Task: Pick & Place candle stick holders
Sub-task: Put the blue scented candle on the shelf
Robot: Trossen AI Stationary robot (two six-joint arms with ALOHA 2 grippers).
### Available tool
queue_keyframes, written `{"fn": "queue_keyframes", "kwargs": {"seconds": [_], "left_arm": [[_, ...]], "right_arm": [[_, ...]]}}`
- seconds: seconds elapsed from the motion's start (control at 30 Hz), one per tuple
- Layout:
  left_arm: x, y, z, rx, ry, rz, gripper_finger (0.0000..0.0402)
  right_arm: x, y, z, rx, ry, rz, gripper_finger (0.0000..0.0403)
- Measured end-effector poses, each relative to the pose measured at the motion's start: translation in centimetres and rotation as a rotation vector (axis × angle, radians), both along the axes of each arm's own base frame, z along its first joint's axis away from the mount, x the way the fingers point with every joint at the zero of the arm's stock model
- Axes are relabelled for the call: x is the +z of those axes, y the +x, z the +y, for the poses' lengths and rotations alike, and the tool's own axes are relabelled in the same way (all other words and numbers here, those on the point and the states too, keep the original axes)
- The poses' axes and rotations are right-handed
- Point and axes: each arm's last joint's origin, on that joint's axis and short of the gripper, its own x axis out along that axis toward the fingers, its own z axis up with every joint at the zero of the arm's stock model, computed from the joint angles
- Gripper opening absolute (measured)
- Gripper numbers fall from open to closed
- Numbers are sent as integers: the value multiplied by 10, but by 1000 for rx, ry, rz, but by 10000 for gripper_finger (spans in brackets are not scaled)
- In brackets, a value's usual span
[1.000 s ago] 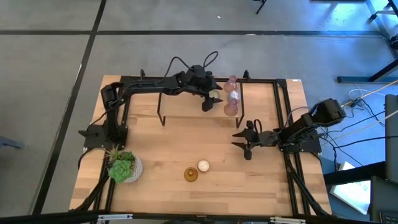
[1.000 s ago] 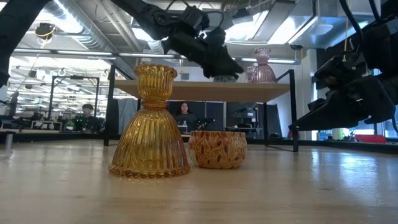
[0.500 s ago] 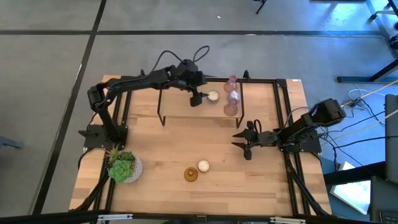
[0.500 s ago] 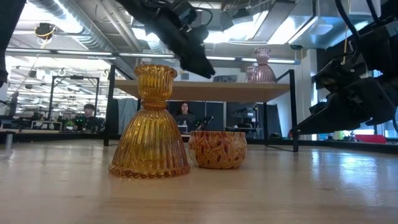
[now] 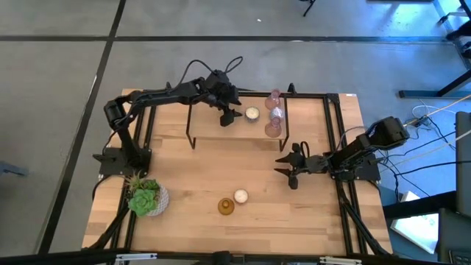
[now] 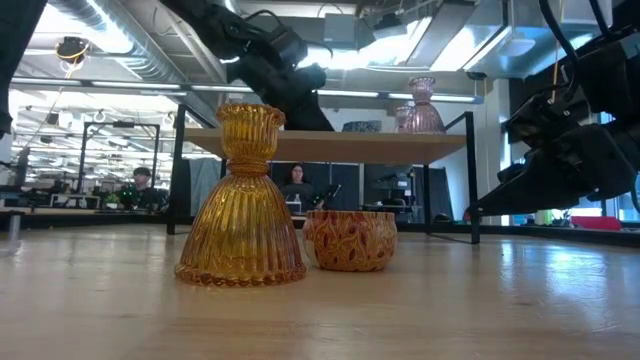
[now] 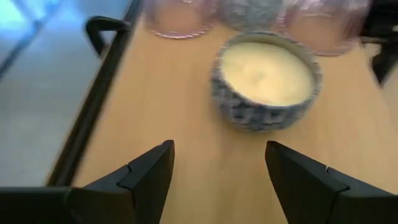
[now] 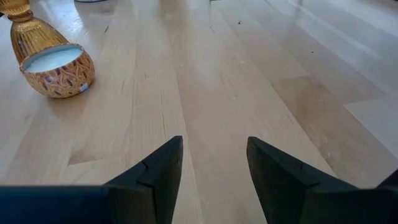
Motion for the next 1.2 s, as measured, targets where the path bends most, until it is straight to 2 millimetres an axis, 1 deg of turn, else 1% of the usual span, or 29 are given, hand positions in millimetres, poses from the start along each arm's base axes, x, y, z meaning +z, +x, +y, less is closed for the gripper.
{"fn": "queue_keyframes", "kwargs": {"seconds": [0.07,0.3,0.43,0.67,0.97,1.2], "left_arm": [[0,2,-2,-33,-15,-24,247],[6,15,-17,-92,22,-94,248],[0,22,-23,-94,30,-82,244],[-14,32,-22,-86,16,-84,234],[-13,37,-19,-52,35,-135,228],[-12,37,-18,-30,47,-137,226]], "right_arm": [[0,0,0,-3,-2,1,183],[0,0,0,-8,-5,5,183],[-1,0,0,-7,-7,6,183],[-1,0,0,-6,-10,11,183],[-2,-1,-1,-6,-13,20,183],[-2,-1,-1,-7,-15,23,183]]}}
